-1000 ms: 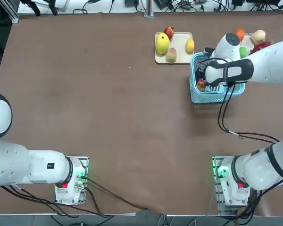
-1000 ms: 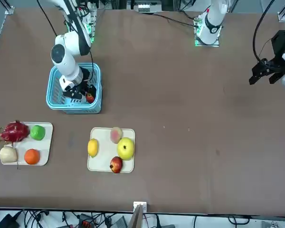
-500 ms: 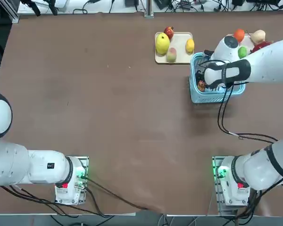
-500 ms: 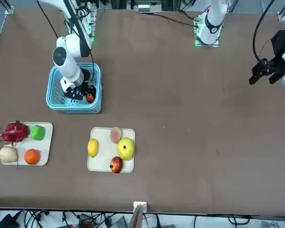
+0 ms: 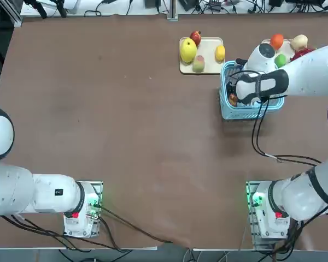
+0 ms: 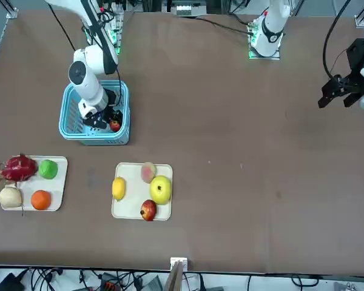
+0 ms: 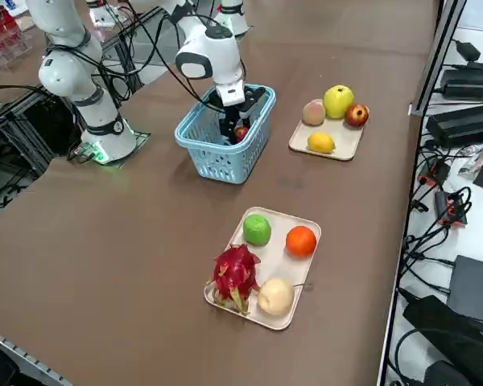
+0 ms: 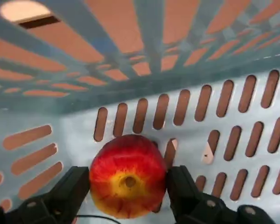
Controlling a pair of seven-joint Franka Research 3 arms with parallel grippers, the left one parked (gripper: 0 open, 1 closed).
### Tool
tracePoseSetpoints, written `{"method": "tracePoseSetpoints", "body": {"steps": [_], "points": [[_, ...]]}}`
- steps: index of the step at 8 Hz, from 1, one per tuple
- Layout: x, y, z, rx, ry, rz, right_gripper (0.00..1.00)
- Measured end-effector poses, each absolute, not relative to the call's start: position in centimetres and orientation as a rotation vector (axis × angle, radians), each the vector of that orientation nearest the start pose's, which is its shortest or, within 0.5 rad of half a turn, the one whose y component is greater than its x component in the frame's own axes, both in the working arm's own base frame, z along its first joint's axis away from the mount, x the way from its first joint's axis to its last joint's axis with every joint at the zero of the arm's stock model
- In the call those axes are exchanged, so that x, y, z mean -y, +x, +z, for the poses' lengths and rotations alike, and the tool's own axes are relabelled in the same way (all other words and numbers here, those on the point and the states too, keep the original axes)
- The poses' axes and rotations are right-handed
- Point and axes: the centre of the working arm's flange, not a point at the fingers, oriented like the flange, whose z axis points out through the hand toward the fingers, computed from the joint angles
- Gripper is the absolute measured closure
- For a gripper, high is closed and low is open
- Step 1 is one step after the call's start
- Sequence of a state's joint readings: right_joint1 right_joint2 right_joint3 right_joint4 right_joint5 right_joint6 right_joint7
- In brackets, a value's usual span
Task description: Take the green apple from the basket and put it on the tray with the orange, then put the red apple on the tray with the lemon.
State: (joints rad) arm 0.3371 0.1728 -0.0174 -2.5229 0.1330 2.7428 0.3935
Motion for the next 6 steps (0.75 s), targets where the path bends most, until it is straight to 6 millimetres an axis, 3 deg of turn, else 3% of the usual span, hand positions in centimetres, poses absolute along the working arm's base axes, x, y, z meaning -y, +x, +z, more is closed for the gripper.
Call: {"method": "tracePoseSetpoints", "body": {"steps": [2, 6], "points": [[-14.20, 44.65, 21.75, -0.300, -3.061, -0.044, 0.10], [-14.23, 44.68, 22.03, -0.340, -3.055, -0.042, 0.11]]}}
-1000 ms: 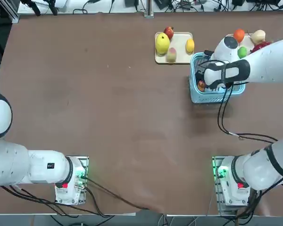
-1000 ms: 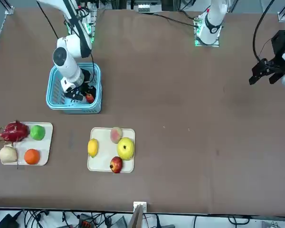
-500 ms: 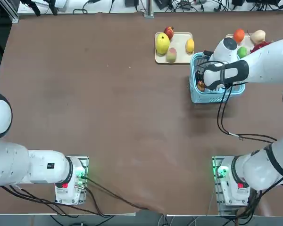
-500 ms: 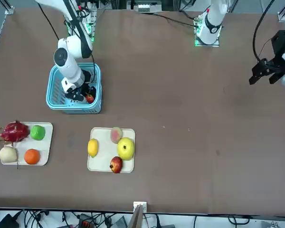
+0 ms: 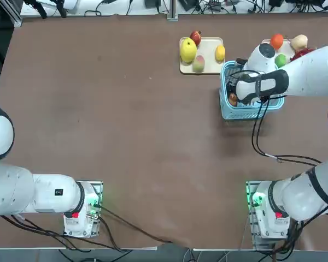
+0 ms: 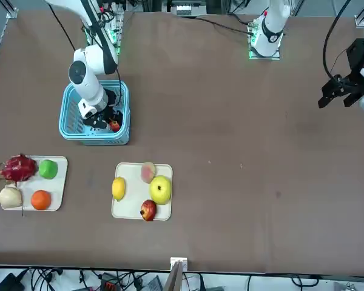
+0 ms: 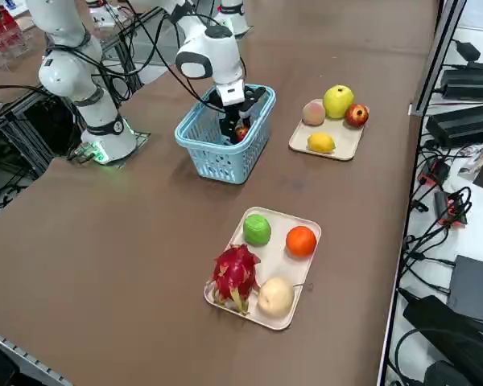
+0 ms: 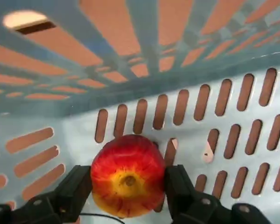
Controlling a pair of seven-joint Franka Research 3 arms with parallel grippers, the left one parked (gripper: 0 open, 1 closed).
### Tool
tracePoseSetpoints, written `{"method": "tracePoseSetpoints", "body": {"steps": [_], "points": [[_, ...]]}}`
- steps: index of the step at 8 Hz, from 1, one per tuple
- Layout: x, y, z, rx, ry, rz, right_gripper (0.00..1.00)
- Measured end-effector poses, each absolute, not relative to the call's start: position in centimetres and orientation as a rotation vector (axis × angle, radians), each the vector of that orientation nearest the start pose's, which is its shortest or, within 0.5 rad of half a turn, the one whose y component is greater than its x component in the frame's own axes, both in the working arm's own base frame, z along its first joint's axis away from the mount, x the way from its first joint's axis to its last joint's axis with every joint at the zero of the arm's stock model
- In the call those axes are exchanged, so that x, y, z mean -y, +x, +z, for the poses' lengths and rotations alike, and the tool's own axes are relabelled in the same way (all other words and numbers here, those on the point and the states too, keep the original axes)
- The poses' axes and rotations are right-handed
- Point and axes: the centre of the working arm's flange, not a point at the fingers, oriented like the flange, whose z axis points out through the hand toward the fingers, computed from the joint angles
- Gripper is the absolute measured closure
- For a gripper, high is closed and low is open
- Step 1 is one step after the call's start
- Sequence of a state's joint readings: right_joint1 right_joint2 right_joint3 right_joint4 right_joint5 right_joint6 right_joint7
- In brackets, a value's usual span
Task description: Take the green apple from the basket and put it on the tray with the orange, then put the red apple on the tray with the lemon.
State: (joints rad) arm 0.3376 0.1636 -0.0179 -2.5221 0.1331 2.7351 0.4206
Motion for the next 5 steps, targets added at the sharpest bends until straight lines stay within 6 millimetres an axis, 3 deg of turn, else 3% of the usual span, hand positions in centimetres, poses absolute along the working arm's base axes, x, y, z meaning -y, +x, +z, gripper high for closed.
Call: {"method": "tracePoseSetpoints", "body": {"steps": [2, 5], "points": [[-14.4, 44.8, 24.2, -0.347, -3.061, 0.036, 0.11], [-13.9, 45.0, 32.9, -0.360, -3.038, 0.091, 0.11]]}}
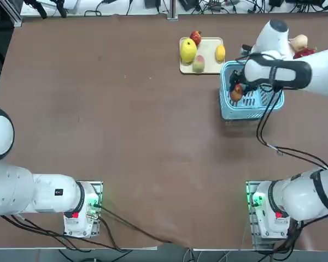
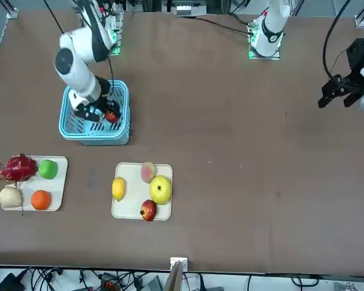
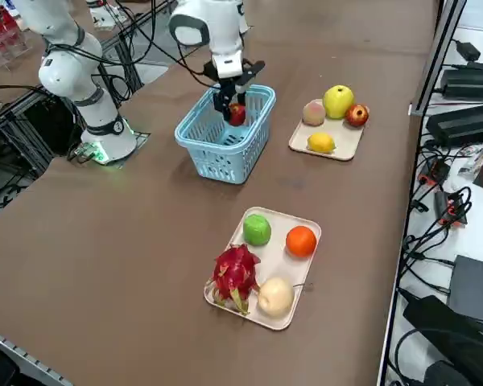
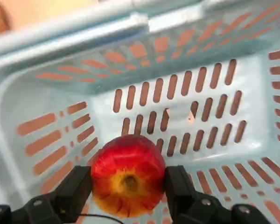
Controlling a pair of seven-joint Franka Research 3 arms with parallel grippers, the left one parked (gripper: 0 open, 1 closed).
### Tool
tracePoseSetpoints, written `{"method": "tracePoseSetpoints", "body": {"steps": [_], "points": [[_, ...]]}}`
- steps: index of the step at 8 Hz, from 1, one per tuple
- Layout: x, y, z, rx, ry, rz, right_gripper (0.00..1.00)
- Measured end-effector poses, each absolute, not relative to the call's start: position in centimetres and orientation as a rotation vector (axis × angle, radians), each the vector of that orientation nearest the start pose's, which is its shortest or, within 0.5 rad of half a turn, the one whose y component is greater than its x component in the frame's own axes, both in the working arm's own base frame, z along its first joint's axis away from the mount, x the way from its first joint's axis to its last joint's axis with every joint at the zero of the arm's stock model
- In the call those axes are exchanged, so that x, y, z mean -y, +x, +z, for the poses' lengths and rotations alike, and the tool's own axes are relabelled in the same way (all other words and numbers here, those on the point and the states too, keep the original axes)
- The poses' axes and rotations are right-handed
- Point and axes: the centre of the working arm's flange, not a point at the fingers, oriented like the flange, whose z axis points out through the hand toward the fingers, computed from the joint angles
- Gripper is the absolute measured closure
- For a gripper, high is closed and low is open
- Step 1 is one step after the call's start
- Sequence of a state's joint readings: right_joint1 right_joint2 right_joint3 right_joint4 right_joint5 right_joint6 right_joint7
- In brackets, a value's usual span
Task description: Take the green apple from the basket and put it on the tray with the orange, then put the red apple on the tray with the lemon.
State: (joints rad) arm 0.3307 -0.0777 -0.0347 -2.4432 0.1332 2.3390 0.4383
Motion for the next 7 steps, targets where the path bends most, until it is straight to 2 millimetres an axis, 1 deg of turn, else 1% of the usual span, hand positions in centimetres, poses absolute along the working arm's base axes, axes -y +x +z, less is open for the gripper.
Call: {"method": "tracePoseSetpoints", "body": {"steps": [2, 4, 5, 6, 7], "points": [[-14.0, 45.6, 38.5, -0.365, -3.035, 0.111, 0.12], [-13.7, 47.9, 45.9, -0.391, -3.080, 0.136, 0.12], [-13.7, 49.6, 49.1, -0.430, -3.070, 0.102, 0.12], [-14.3, 51.7, 50.8, -0.484, -3.053, 0.056, 0.12], [-15.3, 54.3, 50.8, -0.541, -3.039, 0.030, 0.12]]}}
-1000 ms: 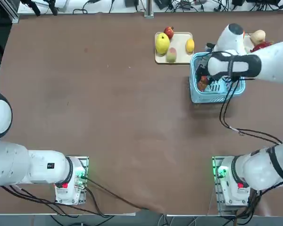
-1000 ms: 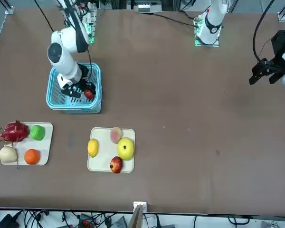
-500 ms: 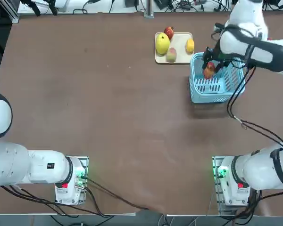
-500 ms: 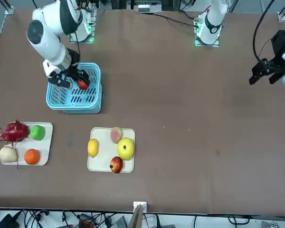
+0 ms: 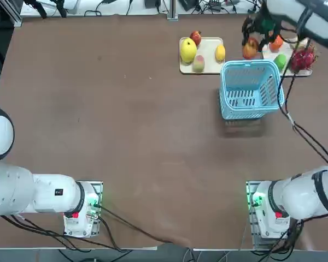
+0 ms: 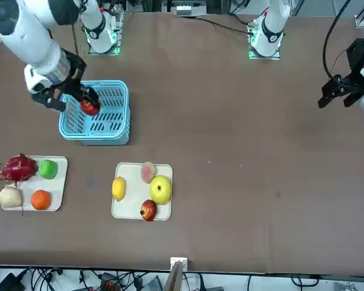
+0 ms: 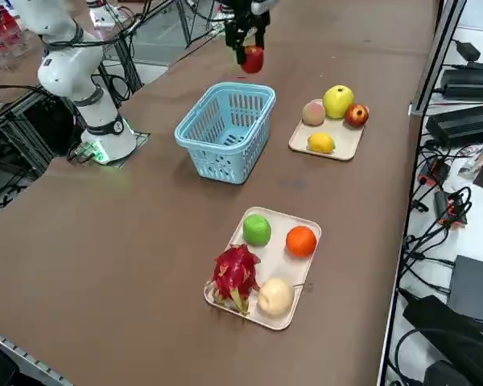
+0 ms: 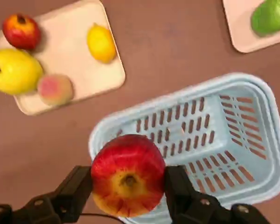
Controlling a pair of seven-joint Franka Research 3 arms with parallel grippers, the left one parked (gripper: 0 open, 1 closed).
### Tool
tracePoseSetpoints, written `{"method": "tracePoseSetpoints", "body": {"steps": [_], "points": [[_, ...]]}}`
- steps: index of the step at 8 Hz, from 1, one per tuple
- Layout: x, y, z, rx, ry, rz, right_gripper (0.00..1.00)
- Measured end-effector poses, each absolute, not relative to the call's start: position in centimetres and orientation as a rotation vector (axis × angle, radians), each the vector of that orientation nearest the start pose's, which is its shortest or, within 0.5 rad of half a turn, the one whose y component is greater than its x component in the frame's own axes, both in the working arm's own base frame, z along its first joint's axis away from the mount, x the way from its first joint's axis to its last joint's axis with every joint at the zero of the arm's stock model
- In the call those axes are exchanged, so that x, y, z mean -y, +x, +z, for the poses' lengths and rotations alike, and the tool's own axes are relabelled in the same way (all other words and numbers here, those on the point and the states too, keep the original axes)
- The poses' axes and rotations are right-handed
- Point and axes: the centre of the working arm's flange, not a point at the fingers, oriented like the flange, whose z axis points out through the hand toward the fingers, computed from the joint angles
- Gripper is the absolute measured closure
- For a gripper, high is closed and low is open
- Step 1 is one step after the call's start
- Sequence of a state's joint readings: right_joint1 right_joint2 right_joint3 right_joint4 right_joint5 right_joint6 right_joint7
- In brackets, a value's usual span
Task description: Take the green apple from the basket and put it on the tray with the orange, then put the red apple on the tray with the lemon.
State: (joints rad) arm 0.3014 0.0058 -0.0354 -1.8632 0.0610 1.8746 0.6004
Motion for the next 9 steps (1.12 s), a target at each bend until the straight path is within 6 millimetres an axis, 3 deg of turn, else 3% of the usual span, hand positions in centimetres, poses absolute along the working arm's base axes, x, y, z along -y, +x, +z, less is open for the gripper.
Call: {"method": "tracePoseSetpoints", "body": {"steps": [3, 5, 7, 9], "points": [[-18.6, 62.4, 45.6, -0.677, -2.955, 0.058, 0.12], [-20.3, 66.0, 40.6, -0.722, -2.938, 0.076, 0.12], [-22.9, 67.5, 35.6, -0.734, -2.930, 0.048, 0.12], [-24.2, 67.6, 33.7, -0.751, -2.930, 0.054, 0.12]]}}
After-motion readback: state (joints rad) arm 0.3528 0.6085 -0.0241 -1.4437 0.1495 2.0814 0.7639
